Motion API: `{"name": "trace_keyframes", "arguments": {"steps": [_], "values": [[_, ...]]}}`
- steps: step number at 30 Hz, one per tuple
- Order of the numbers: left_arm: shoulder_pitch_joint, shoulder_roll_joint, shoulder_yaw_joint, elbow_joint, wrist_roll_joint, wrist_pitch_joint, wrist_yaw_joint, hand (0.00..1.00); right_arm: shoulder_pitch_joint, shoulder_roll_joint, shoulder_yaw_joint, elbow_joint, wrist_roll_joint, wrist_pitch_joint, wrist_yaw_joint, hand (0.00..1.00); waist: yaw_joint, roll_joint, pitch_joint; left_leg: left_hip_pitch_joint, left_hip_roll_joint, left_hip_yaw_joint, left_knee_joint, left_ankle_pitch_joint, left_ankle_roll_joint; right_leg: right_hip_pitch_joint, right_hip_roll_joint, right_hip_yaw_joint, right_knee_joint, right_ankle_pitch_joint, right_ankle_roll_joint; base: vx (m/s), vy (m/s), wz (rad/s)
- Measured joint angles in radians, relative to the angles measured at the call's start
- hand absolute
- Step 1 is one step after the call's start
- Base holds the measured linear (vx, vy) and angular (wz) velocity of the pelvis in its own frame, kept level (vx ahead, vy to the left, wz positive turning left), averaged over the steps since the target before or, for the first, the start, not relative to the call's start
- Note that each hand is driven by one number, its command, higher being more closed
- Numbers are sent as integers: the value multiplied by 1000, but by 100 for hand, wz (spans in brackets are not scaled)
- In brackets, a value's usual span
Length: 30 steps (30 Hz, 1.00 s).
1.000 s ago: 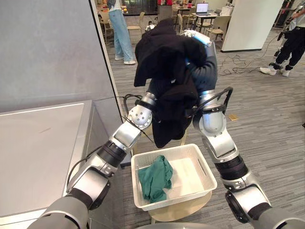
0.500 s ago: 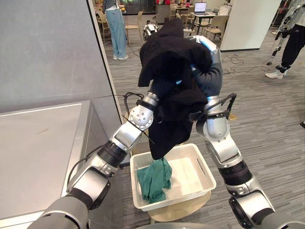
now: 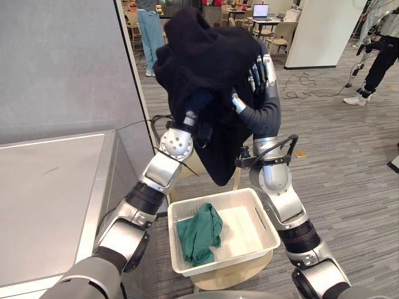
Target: Pick up the laundry basket with both hands and put the clothes into the washing machine.
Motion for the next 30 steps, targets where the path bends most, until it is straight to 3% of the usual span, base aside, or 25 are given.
{"name": "trace_keyframes", "arguments": {"steps": [7,11,14,21,25,30], "values": [[181,70,263,-260,33,-54,16,100,102,-25,-211,-17,-64,20,2,0,18,4,0,4,0,2,-5,-2,-1,9,0,3,-1,-1,1,0,0,0],[428,109,511,-398,33,-85,26,100,196,-47,-335,-60,-73,26,-5,0,30,4,0,8,0,0,-5,-9,-7,16,0,1,-2,-3,3,0,0,0],[598,91,624,-477,33,-103,26,100,277,-47,-386,-106,-87,25,-3,0,44,5,-1,8,0,-4,-5,-12,-8,19,-1,-4,-3,-6,4,0,0,6],[1003,-125,954,-575,30,-118,-4,100,500,2,-575,-120,-103,33,31,0,79,23,-22,-3,-7,-46,-5,-22,-5,33,-9,-50,-2,-27,8,1,0,20],[1110,-233,1151,-574,20,-122,-7,100,581,36,-686,-119,-103,51,31,0,109,25,-25,-15,-7,-71,-5,-21,-4,45,-9,-76,-1,-29,11,13,-7,18],[1156,-297,1324,-556,-6,-127,2,100,634,43,-754,-120,-144,80,40,0,137,18,-25,-16,-9,-103,-5,-24,-1,59,-12,-120,7,-51,12,-12,-12,26]]}}
